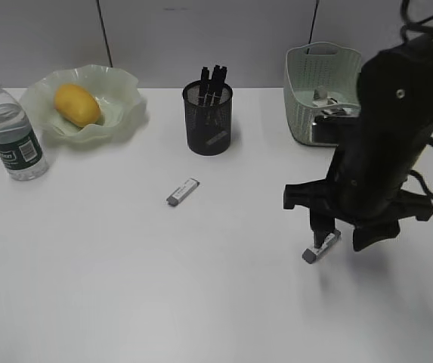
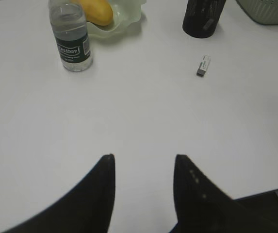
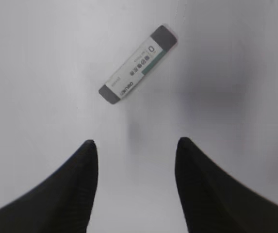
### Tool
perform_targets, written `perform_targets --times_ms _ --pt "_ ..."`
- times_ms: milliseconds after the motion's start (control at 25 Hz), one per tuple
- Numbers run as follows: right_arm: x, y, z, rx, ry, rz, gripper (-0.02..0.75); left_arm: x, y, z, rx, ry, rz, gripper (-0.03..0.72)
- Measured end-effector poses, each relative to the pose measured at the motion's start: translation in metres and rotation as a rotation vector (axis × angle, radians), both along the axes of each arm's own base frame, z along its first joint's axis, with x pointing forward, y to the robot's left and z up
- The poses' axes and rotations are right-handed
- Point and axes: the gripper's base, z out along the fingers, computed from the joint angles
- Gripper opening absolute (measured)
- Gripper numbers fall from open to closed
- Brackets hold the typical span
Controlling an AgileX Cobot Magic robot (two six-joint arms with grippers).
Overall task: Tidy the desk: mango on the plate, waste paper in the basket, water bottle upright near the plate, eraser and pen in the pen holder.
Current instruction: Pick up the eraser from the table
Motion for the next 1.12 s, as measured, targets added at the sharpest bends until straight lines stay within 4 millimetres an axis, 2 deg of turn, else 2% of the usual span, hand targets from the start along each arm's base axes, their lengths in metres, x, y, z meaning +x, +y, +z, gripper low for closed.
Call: perform_targets --times_ms 200,440,680,1120 --pt "0.014 -0.002 -0.027 0.005 0.080 -0.158 0.414 0.000 0.000 0.000 0.000 -0.001 0.000 0.302" --pt "0.032 -0.017 -0.031 0.069 0.064 -0.300 0.414 0.000 0.000 0.000 0.000 -0.001 0.000 0.301" --pt "0.038 -0.018 -0.034 0.096 0.033 -0.336 0.414 0.000 0.000 0.000 0.000 -0.001 0.000 0.299" --pt "0.040 -0.015 -0.056 0.090 0.075 -0.362 0.391 0.000 0.000 0.000 0.000 -0.001 0.000 0.299"
